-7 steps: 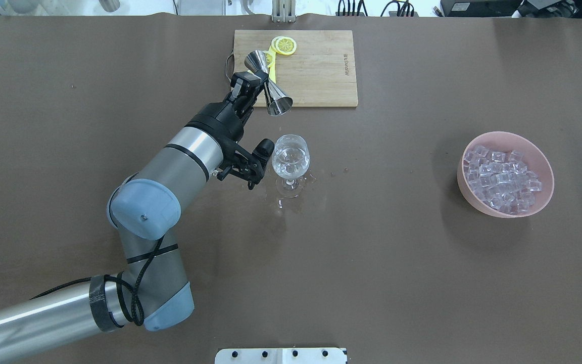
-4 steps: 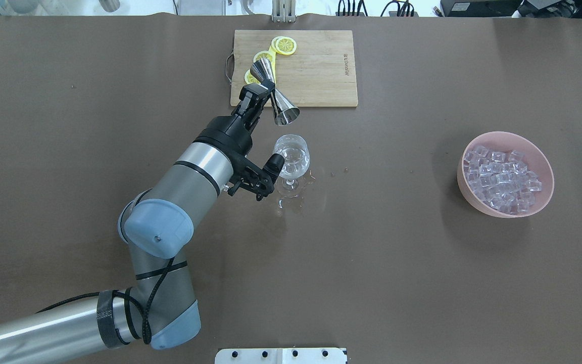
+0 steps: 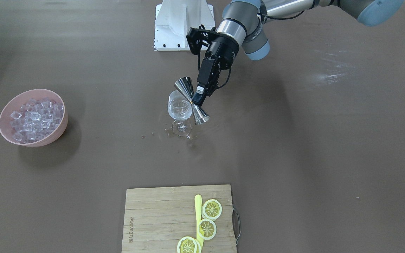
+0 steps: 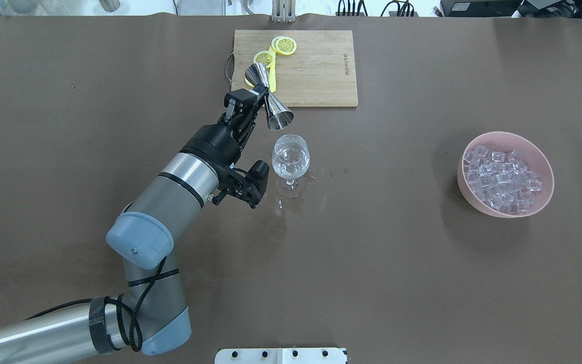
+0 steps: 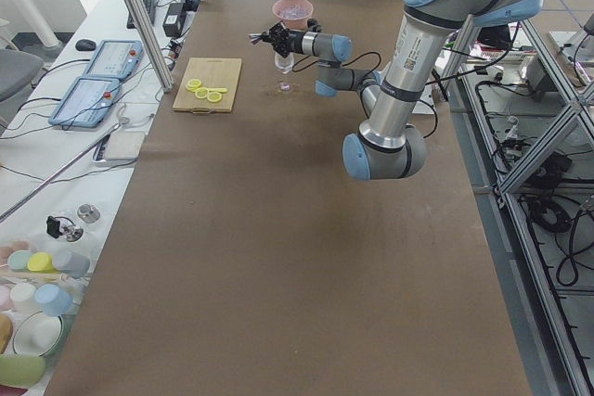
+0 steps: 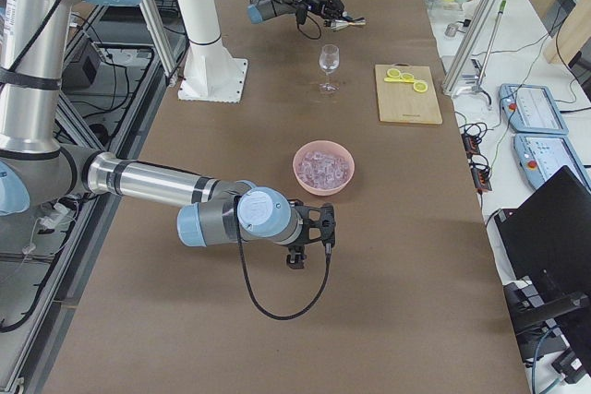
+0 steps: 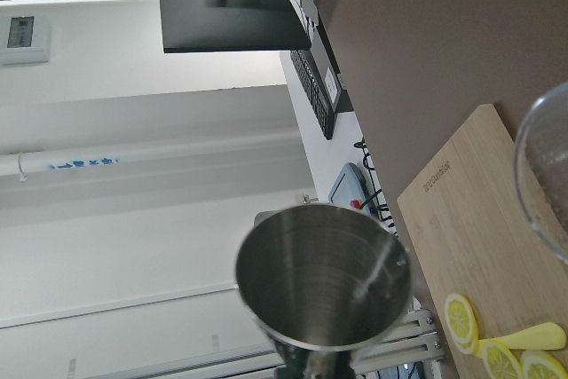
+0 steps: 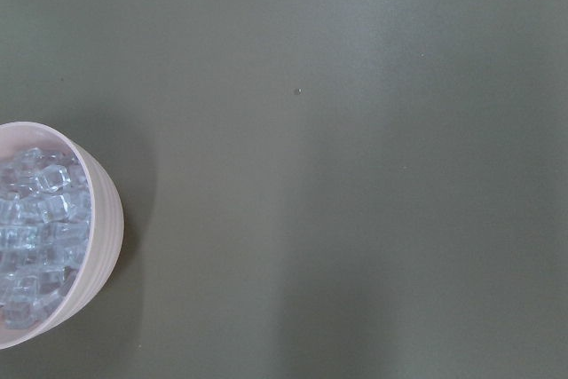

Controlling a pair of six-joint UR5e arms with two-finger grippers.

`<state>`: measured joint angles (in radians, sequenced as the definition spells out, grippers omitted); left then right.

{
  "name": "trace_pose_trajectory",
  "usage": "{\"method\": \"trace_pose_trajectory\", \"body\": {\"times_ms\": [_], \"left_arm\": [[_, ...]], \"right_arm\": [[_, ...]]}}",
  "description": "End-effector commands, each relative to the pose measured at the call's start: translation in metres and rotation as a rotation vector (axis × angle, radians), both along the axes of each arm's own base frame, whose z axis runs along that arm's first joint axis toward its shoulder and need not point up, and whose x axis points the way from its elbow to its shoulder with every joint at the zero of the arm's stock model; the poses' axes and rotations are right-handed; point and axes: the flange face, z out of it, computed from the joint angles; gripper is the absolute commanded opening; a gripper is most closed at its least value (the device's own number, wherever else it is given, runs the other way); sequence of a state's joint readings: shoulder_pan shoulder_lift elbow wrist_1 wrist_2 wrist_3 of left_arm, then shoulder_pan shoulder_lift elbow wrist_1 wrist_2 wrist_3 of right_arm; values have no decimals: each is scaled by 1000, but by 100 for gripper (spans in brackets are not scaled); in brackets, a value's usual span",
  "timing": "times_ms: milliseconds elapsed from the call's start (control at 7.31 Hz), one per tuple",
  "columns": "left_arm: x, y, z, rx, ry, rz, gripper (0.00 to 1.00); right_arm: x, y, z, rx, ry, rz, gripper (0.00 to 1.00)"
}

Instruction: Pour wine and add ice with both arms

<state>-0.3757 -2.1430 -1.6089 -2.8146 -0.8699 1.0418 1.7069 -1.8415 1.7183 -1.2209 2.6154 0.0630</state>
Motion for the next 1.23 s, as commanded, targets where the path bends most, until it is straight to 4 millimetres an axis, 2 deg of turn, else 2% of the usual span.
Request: {"method": "trace_pose_trajectory", "body": {"times_ms": [0, 273, 410, 547, 684, 820, 957, 1094], "left_arm": [[-2, -3, 20, -134, 216, 87, 0], [-7, -10, 45, -307, 432, 166, 0], [-16, -9, 80, -399, 500, 181, 0], [-27, -11, 83, -430, 561, 181, 0], [-31, -15, 99, -508, 620, 192, 0], [-41, -26, 108, -565, 657, 217, 0], [-74, -46, 127, -638, 690, 253, 0], [-121, -74, 158, -740, 692, 301, 0]], "right_arm": [[2, 1, 0, 0, 4, 6, 100], [5, 2, -2, 5, 11, 15, 100], [7, 2, -4, 8, 12, 20, 100], [7, 2, -6, 14, 14, 19, 100], [8, 3, -8, 17, 16, 22, 100], [7, 4, -7, 15, 16, 21, 100], [7, 4, -8, 16, 16, 21, 100], [7, 4, -10, 21, 17, 21, 100]]}}
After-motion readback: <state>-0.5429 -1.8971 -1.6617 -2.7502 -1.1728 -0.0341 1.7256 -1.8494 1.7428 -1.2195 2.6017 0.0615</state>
